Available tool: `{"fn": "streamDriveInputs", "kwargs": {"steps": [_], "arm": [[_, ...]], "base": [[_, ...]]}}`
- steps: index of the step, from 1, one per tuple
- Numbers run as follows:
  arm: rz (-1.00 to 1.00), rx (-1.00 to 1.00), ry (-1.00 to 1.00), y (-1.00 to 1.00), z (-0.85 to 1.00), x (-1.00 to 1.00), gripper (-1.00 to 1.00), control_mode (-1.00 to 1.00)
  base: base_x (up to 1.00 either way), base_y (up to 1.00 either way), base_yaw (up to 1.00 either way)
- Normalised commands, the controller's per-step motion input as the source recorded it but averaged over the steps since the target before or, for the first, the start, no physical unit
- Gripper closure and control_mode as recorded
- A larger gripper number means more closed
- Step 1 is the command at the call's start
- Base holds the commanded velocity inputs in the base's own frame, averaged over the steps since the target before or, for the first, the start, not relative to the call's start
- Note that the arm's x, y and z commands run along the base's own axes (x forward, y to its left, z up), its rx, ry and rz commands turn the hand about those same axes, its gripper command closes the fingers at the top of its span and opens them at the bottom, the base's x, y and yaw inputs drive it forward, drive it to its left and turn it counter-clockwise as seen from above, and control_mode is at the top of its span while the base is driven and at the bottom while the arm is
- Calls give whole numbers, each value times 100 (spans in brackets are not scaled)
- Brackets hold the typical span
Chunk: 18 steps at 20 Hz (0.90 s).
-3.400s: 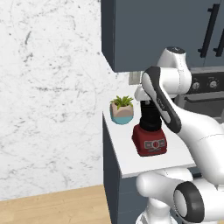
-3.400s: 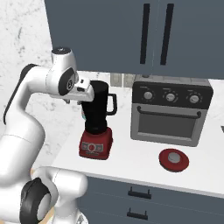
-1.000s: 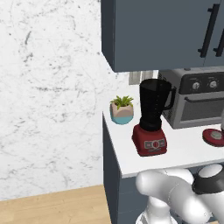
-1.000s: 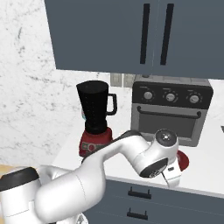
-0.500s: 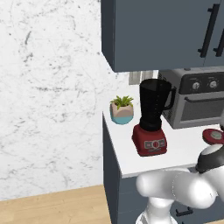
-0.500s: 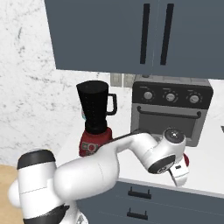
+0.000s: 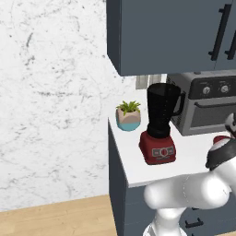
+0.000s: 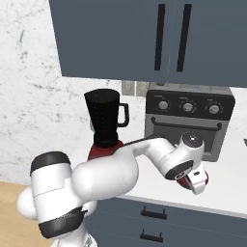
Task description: Close the lid blender by securely placing the lid on top.
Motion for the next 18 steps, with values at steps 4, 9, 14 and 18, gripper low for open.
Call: {"fn": "streamDriveInputs", "kwargs": {"steps": [4, 9, 14, 18], "arm": [[7, 0, 0, 0, 0, 30, -100, -100], [1, 0, 1, 0, 0, 10, -100, -100], [1, 0, 4, 0, -1, 15, -100, -100], [2, 0, 0, 0, 0, 11, -100, -100]], "base": [[0, 0, 0], [0, 0, 0], [0, 0, 0], [0, 0, 0]]}}
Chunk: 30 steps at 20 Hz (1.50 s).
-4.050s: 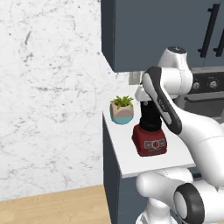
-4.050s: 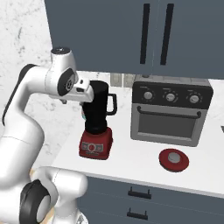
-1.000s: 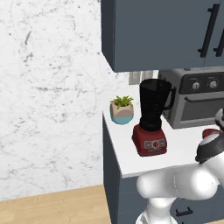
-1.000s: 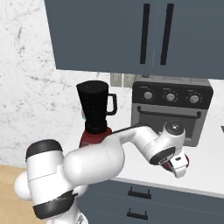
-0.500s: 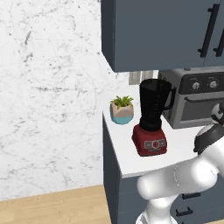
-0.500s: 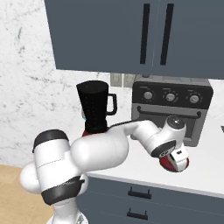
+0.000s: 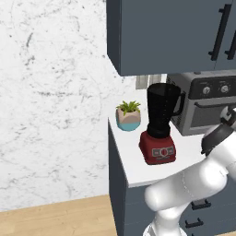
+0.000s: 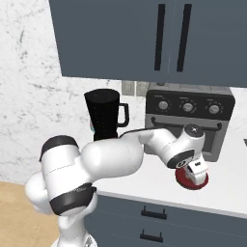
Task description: Close the lid blender by securely placing the lid on top.
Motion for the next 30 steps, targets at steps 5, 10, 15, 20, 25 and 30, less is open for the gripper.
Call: {"fn": "streamDriveInputs", "kwargs": {"steps": [5, 10, 15, 20, 25, 30], "arm": [[2, 0, 2, -2, -6, 4, -100, -100], [1, 0, 7, 0, -18, 6, -100, -100], [1, 0, 7, 0, -14, 19, -100, -100], [2, 1, 4, -6, -15, 19, -100, -100], [6, 3, 0, -24, -15, 18, -100, -100], [6, 3, 0, -29, -16, 17, -100, -100]], "base": [[0, 0, 0], [0, 0, 0], [0, 0, 0], [0, 0, 0], [0, 0, 0], [0, 0, 0]]}}
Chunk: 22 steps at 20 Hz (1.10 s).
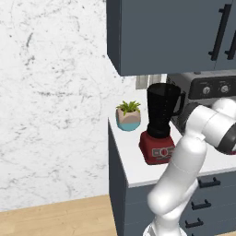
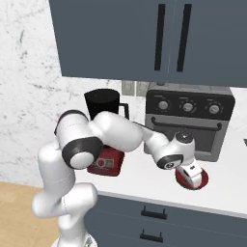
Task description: Close the lid blender by securely placing the lid on top.
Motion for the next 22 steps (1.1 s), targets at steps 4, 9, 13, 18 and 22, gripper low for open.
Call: {"fn": "streamDriveInputs", "kwargs": {"steps": [4, 9, 13, 18, 22], "arm": [[8, 5, 0, -39, -8, 15, -100, -100], [6, 4, 0, -31, -5, 14, -100, -100], [5, 4, 0, -32, 0, 3, -100, -100], [3, 2, 0, -13, -2, 4, -100, -100], [1, 0, 2, 0, -7, 7, -100, -100]], "base": [[0, 0, 0], [0, 0, 0], [0, 0, 0], [0, 0, 0], [0, 0, 0]]}}
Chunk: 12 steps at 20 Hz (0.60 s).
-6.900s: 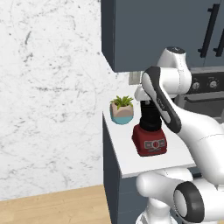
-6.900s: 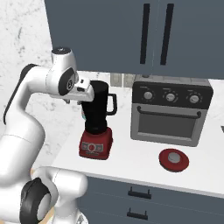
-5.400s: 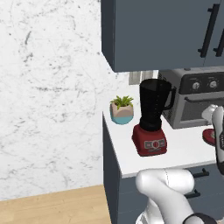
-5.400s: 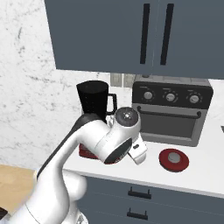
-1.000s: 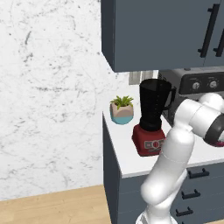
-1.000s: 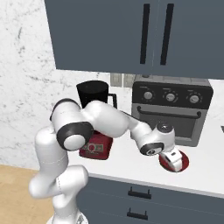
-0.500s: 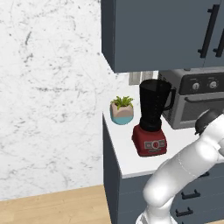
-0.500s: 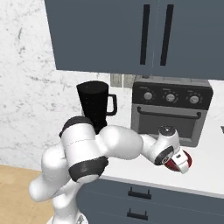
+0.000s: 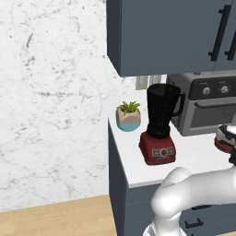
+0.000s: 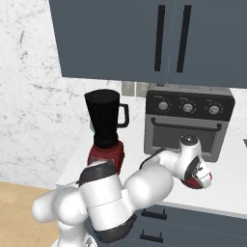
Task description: Close the lid blender by securely placing the lid on top.
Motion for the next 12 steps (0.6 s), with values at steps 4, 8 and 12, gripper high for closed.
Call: {"fn": "streamDriveInputs", "kwargs": {"steps": [4, 8, 12], "arm": [[2, 0, 1, 0, -20, 11, -100, -100], [7, 4, 0, -4, -9, 29, -100, -100], [11, 6, 0, -12, -2, 33, -100, -100]], "base": [[0, 0, 0], [0, 0, 0], [0, 0, 0]]}}
